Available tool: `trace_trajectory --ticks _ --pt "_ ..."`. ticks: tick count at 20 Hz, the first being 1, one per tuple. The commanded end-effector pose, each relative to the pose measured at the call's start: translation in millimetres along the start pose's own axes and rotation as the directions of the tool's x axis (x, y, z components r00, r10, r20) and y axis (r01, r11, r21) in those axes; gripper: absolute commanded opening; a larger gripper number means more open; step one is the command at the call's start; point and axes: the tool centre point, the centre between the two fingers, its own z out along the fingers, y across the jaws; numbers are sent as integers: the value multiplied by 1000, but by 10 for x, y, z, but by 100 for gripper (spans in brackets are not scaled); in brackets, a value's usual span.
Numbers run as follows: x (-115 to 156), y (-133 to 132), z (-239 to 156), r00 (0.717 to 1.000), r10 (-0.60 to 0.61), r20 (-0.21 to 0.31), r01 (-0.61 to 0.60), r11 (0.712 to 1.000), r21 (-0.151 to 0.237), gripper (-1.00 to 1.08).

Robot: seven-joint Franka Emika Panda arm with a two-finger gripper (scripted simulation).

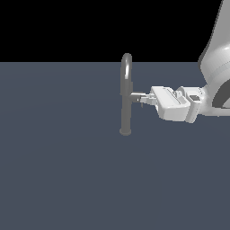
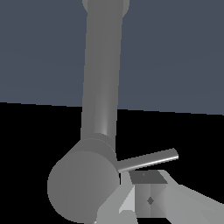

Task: Turn on the faucet by rotating a designated handle.

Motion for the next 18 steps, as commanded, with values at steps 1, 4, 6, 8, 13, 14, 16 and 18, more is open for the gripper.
trace_trajectory --ticks 1,4,6,8,13,14,16,18 --pt "191 -24 18 1000 22 -7 -22 1000 6 -100" --pt "334 -49 17 999 37 -10 -37 999 9 -100" --pt "429 -65 16 999 48 -11 -48 999 11 -100" --pt "523 -79 15 998 58 -13 -58 998 13 -100" --pt "169 -81 -27 1000 19 22 -18 1000 -14 -100" --pt "205 -103 -23 1000 22 20 -22 1000 -12 -100" --pt "276 -147 -17 999 29 14 -29 1000 -7 -100" --pt "347 -189 -10 999 36 9 -36 999 -3 -100"
